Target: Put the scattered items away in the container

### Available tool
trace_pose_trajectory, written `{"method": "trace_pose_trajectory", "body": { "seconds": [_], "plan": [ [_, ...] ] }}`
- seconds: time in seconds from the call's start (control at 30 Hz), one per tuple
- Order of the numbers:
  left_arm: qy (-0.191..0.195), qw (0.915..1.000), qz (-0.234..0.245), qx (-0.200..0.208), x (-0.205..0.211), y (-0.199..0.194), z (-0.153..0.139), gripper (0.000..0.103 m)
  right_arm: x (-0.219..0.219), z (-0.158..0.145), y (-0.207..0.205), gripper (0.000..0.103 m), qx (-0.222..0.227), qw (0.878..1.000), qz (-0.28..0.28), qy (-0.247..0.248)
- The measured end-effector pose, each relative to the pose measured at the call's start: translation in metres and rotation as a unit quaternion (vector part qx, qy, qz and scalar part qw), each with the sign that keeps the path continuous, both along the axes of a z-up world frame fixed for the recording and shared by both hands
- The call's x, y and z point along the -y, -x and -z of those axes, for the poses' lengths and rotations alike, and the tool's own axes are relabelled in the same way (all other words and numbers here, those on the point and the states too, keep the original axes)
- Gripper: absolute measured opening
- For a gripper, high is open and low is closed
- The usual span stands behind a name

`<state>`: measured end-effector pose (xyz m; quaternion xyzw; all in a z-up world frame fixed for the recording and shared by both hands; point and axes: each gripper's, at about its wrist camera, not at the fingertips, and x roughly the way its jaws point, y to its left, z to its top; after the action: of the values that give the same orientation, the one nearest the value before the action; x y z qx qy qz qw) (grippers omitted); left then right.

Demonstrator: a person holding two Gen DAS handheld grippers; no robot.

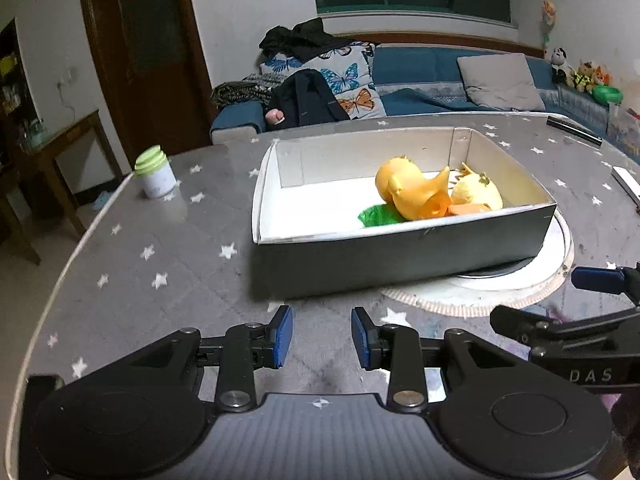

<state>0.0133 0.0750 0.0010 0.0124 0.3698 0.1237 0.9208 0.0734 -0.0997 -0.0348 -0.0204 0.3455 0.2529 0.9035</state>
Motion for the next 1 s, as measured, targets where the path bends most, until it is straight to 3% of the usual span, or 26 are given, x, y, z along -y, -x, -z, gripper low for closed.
{"method": "trace_pose_trajectory", "body": {
  "seconds": [0.23, 1.0],
  "plan": [
    [0.039, 0.9991, -0.017, 0.003, 0.0, -0.005, 0.006, 0.035, -0.007, -0.005, -0.002, 0.103, 0.012, 1.0, -0.007, 0.011],
    [0.051, 0.9986, -0.016, -0.002, 0.003, -0.045, 0.013, 0.035, -0.014, -0.001, -0.035, 0.103, 0.006, 1.0, 0.002, 0.025]
  ]
}}
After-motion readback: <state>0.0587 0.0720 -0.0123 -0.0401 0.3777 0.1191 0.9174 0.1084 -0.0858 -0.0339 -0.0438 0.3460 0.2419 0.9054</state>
